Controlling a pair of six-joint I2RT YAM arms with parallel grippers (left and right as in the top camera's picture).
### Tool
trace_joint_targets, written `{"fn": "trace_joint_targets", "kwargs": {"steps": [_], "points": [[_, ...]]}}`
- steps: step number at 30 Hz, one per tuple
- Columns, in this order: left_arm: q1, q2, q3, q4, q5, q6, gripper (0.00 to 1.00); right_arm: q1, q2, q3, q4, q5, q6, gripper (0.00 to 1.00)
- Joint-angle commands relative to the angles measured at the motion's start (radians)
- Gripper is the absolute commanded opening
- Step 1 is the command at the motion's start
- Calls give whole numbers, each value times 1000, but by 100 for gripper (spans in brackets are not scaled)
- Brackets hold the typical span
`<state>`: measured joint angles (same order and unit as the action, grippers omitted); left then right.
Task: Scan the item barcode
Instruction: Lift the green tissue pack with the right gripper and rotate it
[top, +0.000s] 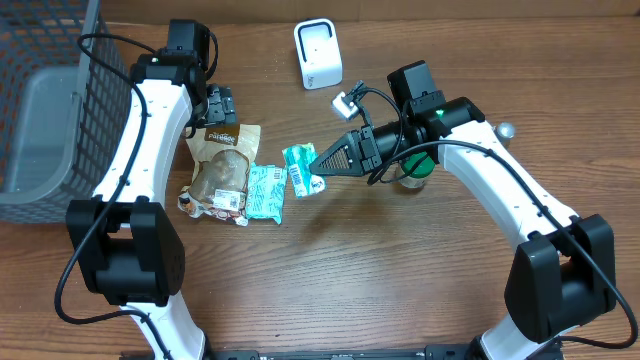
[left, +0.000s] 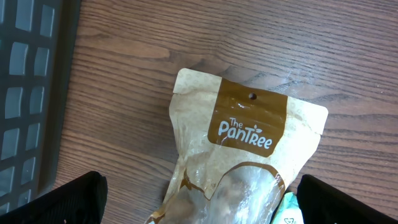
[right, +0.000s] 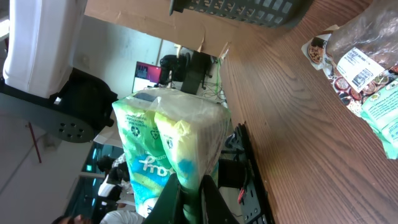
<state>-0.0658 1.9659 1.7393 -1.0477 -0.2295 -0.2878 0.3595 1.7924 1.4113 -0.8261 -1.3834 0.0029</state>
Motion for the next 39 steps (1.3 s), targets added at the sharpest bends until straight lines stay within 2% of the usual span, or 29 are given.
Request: {"fn": "trace_joint_targets", "kwargs": {"steps": [1, 39], "points": [[-6, -4, 12, 2, -13, 0, 100, -1, -32, -4, 3, -23, -11, 4], [-6, -4, 12, 2, -13, 0, 100, -1, -32, -4, 2, -6, -11, 4]]}}
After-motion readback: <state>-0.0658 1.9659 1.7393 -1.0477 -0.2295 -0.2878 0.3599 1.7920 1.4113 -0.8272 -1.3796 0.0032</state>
